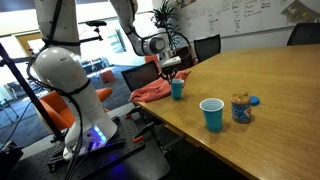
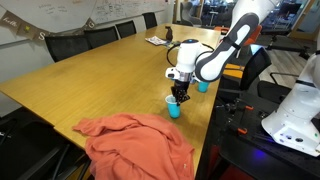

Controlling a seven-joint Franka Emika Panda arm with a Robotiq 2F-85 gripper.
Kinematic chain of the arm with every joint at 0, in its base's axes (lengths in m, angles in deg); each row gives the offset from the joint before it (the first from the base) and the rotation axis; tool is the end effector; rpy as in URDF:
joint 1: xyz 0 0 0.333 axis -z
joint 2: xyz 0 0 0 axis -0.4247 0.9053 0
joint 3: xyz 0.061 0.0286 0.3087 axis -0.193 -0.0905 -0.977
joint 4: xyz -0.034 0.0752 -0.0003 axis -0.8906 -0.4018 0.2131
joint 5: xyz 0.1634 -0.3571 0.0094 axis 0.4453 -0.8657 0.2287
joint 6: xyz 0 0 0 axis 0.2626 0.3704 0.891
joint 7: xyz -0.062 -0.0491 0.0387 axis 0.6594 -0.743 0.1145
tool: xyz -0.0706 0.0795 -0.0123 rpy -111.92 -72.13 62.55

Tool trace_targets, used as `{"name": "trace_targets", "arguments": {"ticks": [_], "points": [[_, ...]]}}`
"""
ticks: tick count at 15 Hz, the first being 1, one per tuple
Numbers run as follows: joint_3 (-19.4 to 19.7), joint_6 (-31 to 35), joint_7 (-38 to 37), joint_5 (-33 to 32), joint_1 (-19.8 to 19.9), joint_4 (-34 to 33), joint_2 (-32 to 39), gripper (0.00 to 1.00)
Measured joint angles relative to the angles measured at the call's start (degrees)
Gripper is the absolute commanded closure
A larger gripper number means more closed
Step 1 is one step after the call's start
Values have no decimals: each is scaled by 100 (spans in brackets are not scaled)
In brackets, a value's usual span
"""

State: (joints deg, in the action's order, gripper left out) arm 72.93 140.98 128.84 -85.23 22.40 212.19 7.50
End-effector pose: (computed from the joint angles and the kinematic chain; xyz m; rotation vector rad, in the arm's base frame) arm 0.4812 0.1756 0.1900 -2.5080 -1.8281 -0.0787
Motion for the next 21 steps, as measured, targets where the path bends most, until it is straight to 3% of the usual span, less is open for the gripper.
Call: {"name": "trace_targets", "arguments": {"ticks": [5, 8, 14, 21], "points": [[-71, 0, 108, 42, 24, 0, 3, 17], [-271, -19, 296, 349, 153, 11, -101, 0], [-552, -785, 696, 1657, 370, 39, -1009, 0], [228, -2124, 364, 1872, 14, -31, -2241, 0]]}}
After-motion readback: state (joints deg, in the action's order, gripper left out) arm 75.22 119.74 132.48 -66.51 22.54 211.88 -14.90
